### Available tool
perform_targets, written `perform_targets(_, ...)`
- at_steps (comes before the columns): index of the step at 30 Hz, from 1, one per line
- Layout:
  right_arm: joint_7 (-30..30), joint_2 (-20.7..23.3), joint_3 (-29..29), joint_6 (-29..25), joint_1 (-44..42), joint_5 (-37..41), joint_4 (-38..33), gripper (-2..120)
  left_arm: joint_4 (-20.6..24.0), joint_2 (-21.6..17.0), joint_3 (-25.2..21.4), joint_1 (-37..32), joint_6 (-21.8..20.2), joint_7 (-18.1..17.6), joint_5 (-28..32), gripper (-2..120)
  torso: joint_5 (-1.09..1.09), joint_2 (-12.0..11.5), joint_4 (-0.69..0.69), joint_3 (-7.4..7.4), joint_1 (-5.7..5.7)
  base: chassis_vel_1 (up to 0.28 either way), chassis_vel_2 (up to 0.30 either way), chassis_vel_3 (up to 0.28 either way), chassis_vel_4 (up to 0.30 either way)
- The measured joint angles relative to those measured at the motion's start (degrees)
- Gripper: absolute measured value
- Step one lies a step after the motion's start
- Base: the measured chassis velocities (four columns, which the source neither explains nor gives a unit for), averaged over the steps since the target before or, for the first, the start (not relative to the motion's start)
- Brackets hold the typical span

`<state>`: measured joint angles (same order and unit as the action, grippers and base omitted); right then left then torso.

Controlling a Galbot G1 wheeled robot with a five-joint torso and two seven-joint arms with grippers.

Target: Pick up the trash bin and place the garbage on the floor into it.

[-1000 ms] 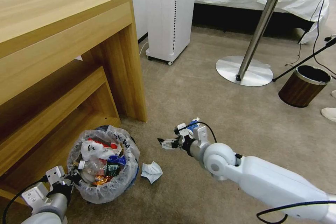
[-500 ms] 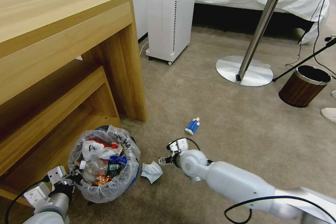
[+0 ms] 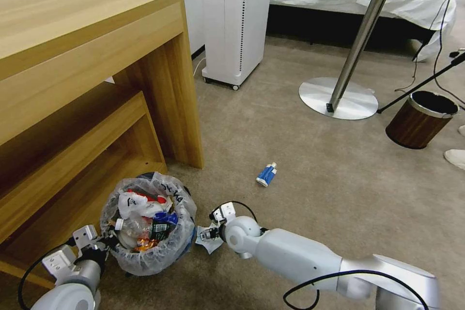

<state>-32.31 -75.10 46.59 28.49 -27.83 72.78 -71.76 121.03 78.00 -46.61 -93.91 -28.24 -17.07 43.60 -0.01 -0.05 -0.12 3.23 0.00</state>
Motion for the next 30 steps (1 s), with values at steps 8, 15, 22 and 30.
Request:
perform_targets(8,0.39,-0.76,1.30,-0.08,-0.05,-1.79,2.50,94,0.19,-0.31,-0.18,-0.03,-0.31,-0.11,0.43,1,0.00,0.00,0.00,0.00,0.00,0.000,0.000,0.000,0.000)
perform_targets(15,0.66,0.42,1.94,-0.85,-0.02,-2.82,0.88,71,1.75,-1.19,-0.93,-0.64,-1.53,-0.94,1.68,1,0.01,0.00,0.00,0.00,0.00,0.000,0.000,0.000,0.000)
perform_targets(22,0.98,1.01,2.10,-1.53,-0.03,-3.98,0.39,69,4.09,-2.14,-1.80,-1.68,-2.52,-1.58,3.05,1,0.01,0.00,0.00,0.00,0.00,0.000,0.000,0.000,0.000)
perform_targets(30,0.99,0.60,2.24,-1.65,-0.16,-4.60,0.74,68,5.63,-2.25,-2.02,-2.69,-2.97,-1.71,3.56,1,0.01,0.00,0.00,0.00,0.00,0.000,0.000,0.000,0.000)
